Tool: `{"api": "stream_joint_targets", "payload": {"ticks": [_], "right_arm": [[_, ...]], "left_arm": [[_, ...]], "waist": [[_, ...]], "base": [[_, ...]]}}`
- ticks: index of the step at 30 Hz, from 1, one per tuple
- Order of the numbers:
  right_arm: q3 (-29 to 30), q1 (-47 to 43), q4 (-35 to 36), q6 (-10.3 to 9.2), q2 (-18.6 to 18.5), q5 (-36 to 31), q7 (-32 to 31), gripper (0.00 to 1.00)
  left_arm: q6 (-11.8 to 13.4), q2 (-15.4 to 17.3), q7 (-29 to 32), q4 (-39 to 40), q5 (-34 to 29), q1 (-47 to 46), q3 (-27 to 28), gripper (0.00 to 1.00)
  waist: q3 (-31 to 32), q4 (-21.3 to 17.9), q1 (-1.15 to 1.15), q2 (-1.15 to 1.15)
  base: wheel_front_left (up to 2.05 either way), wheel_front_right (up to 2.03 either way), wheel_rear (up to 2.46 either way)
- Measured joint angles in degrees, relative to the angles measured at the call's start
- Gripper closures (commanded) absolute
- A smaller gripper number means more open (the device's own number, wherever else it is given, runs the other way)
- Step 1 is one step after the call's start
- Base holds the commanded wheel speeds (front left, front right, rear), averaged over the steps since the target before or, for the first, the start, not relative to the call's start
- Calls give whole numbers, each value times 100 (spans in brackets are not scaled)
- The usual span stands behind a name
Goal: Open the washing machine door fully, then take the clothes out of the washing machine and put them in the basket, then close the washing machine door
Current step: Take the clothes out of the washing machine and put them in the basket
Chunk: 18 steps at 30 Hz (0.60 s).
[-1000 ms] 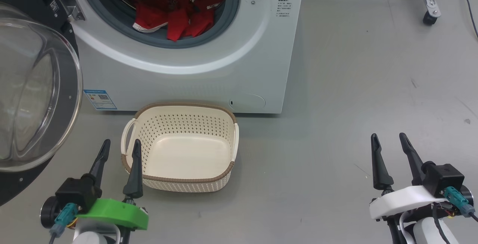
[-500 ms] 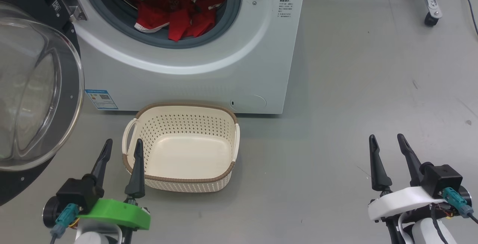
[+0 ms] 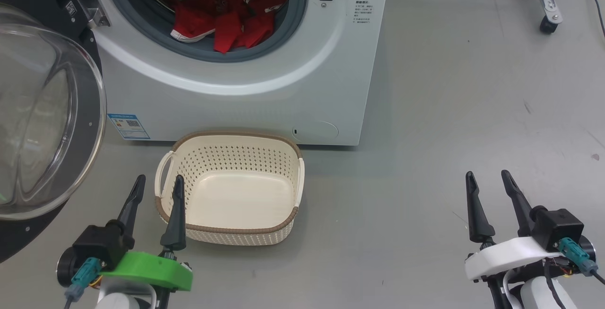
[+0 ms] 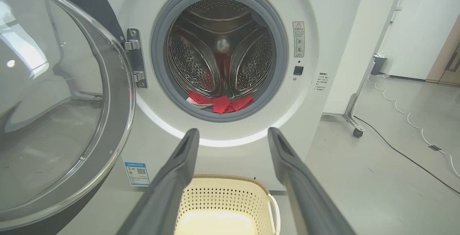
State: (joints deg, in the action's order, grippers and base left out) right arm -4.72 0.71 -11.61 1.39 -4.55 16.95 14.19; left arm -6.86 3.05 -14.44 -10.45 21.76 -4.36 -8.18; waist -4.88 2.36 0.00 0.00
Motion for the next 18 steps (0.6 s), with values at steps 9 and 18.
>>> {"api": "stream_joint_targets", "payload": {"ticks": [9,18], "right_arm": [[0,0,-41,9,4,-41,0,0],[2,-1,-86,52,4,-57,0,0]], "left_arm": [[-1,-5,0,14,0,0,0,0],[-2,-11,0,19,-52,0,-1,0]], "waist": [[18,27,0,0],[65,61,0,0]], "base": [[68,-68,0],[103,-103,0]]}}
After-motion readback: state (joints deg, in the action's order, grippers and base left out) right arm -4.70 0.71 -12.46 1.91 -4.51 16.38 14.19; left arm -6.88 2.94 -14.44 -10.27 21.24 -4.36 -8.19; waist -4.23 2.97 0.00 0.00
